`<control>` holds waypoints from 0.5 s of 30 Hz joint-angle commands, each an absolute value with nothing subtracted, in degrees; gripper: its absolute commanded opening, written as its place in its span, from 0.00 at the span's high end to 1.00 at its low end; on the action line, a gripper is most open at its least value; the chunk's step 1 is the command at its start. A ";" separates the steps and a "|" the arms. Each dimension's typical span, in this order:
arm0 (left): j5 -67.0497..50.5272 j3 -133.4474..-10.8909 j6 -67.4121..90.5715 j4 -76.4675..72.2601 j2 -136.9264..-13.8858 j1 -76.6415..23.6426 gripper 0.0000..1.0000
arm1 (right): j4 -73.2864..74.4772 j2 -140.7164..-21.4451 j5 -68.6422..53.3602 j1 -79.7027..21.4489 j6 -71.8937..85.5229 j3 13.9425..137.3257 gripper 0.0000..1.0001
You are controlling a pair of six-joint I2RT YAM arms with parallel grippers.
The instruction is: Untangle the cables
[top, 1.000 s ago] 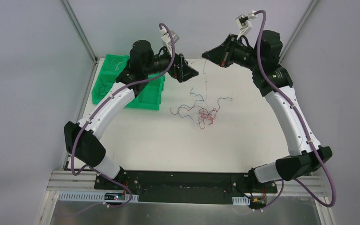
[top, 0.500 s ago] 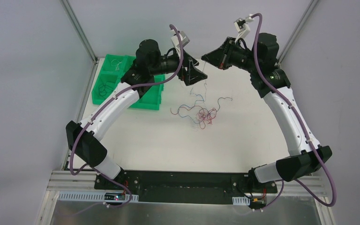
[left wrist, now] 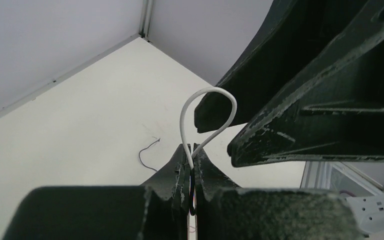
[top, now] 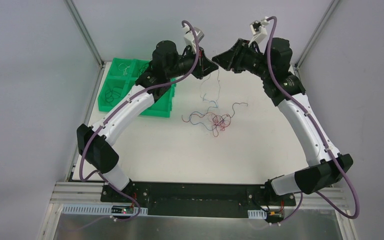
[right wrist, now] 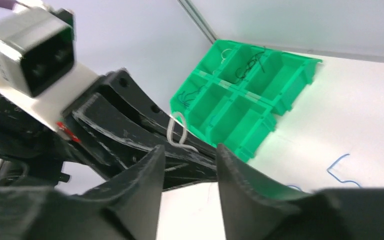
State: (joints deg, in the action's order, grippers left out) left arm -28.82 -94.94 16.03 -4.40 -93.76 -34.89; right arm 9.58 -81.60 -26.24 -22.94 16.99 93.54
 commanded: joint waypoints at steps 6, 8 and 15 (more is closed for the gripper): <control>-23.31 -93.00 31.27 -7.51 -93.46 -28.02 1.00 | 10.82 -77.46 -26.84 -17.24 5.85 82.63 0.22; -22.98 -90.96 34.06 -8.52 -93.45 -25.71 1.00 | 11.31 -77.14 -27.80 -15.74 1.79 77.46 0.22; -24.23 -86.29 35.72 -10.31 -93.34 -23.17 1.00 | 10.24 -81.85 -30.51 -17.97 -13.96 63.31 0.21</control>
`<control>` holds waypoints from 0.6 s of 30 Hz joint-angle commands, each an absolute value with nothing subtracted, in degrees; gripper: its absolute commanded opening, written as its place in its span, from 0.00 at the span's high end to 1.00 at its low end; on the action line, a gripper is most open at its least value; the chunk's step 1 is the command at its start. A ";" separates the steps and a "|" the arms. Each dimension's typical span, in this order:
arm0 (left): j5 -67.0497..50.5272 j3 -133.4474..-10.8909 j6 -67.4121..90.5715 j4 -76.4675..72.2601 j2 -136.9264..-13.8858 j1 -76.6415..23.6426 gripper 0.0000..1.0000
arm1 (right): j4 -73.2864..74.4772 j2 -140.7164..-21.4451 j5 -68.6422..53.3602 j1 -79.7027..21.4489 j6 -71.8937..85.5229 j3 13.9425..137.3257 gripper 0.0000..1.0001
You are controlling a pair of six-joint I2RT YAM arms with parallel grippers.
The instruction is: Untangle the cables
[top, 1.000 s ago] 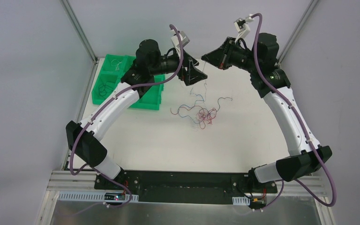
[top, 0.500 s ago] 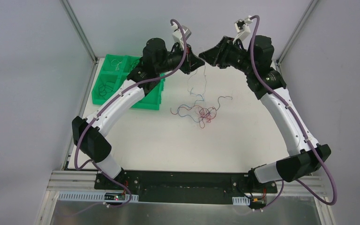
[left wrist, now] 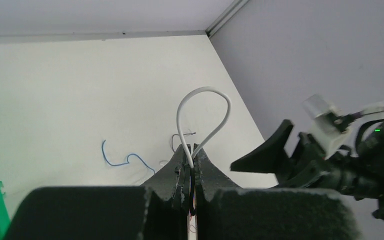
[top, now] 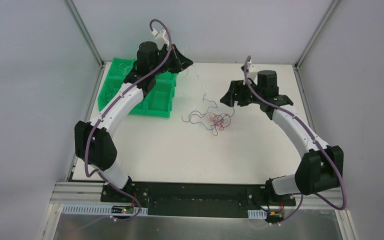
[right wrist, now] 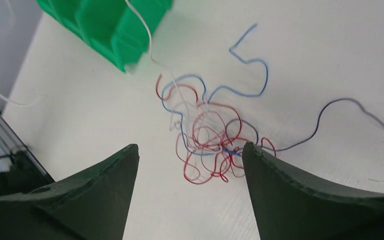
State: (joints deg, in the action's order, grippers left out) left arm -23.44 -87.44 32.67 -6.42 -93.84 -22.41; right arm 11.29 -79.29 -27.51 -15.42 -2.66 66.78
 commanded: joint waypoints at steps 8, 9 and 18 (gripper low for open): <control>-23.05 -85.53 34.97 -10.02 -92.97 -22.14 1.00 | 7.92 -94.92 -25.74 -26.05 -23.09 66.05 0.23; -23.41 -85.78 34.72 -9.95 -92.73 -21.88 1.00 | 7.94 -96.45 -24.84 -26.33 -23.80 66.64 0.24; -34.51 -96.74 26.34 -8.62 -89.02 -14.87 1.00 | 12.95 -100.28 -16.99 -26.24 -34.48 65.11 0.50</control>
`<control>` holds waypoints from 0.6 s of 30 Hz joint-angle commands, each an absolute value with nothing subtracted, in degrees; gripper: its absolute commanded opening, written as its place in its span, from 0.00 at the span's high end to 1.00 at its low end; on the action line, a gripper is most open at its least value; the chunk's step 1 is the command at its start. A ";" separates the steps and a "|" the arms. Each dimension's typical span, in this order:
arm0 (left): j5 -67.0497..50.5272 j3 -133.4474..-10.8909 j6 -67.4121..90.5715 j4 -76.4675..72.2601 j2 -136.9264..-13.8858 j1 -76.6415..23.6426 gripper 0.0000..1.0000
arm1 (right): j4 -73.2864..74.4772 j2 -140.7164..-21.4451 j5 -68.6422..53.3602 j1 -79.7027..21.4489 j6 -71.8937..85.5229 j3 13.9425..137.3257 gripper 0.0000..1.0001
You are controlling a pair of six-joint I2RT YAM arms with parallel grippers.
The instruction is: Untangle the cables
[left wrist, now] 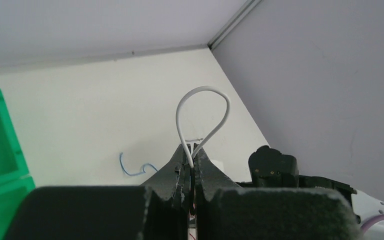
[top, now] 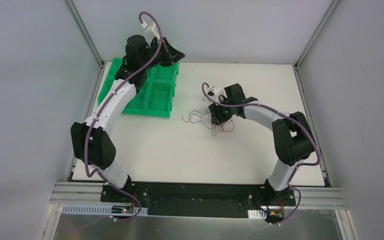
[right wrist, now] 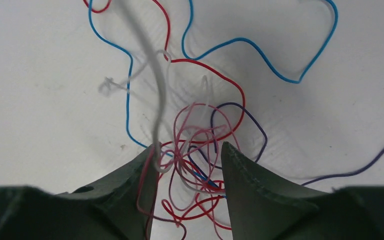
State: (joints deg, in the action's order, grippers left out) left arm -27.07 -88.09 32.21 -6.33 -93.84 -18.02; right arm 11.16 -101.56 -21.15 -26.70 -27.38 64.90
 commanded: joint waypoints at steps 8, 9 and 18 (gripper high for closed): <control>-38.11 -109.10 16.37 -5.03 -87.13 -11.38 1.00 | 18.78 -100.11 -14.12 -24.72 -38.91 63.14 0.57; -37.37 -110.58 16.78 -5.09 -87.64 -10.21 1.00 | 19.33 -100.12 -14.03 -24.35 -39.12 62.97 0.58; -28.33 -126.96 17.95 -3.21 -96.57 0.34 1.00 | 23.27 -99.09 -13.34 -20.43 -39.87 61.91 0.57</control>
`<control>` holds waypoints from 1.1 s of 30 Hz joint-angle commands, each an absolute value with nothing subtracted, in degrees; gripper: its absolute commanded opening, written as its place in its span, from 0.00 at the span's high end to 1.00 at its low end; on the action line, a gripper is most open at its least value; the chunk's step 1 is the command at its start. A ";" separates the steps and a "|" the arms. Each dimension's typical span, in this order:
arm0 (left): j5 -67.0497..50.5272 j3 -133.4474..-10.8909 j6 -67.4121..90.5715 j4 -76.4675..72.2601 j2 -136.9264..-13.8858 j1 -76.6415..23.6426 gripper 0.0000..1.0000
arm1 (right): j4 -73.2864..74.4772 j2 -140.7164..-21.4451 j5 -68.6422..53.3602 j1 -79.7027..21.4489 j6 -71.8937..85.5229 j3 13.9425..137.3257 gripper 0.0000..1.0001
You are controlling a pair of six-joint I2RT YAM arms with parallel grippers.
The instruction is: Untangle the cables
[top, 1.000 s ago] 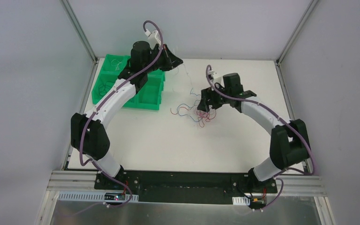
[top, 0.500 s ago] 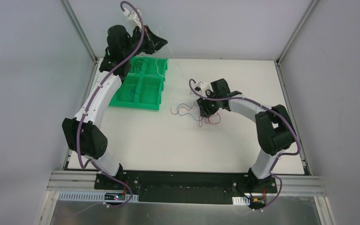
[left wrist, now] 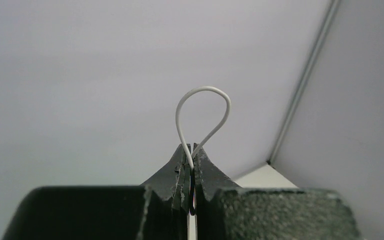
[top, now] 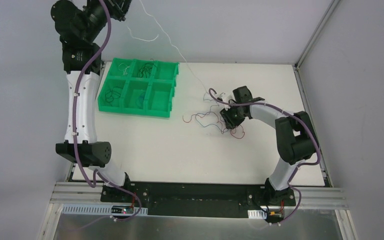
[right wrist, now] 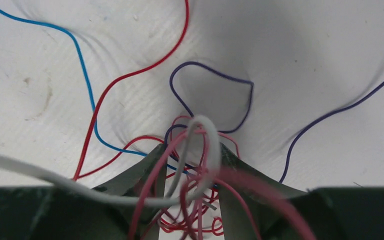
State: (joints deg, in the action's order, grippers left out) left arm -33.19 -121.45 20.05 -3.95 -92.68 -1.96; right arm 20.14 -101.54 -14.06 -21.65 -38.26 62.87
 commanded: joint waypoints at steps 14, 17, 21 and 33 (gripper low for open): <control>-14.44 -147.05 16.20 -4.65 -110.40 11.22 1.00 | 27.87 -97.90 -13.44 -18.50 -39.61 62.32 0.62; -12.47 -147.36 14.83 -5.27 -110.46 11.91 1.00 | 29.34 -98.58 -13.56 -16.96 -40.50 62.89 0.97; -11.59 -145.29 13.72 -6.19 -109.41 12.35 1.00 | 30.36 -99.24 -13.50 -14.44 -41.37 63.37 1.00; -7.47 -145.02 7.99 -11.88 -110.82 13.61 1.00 | 33.32 -100.93 -15.24 -12.33 -40.53 66.87 1.00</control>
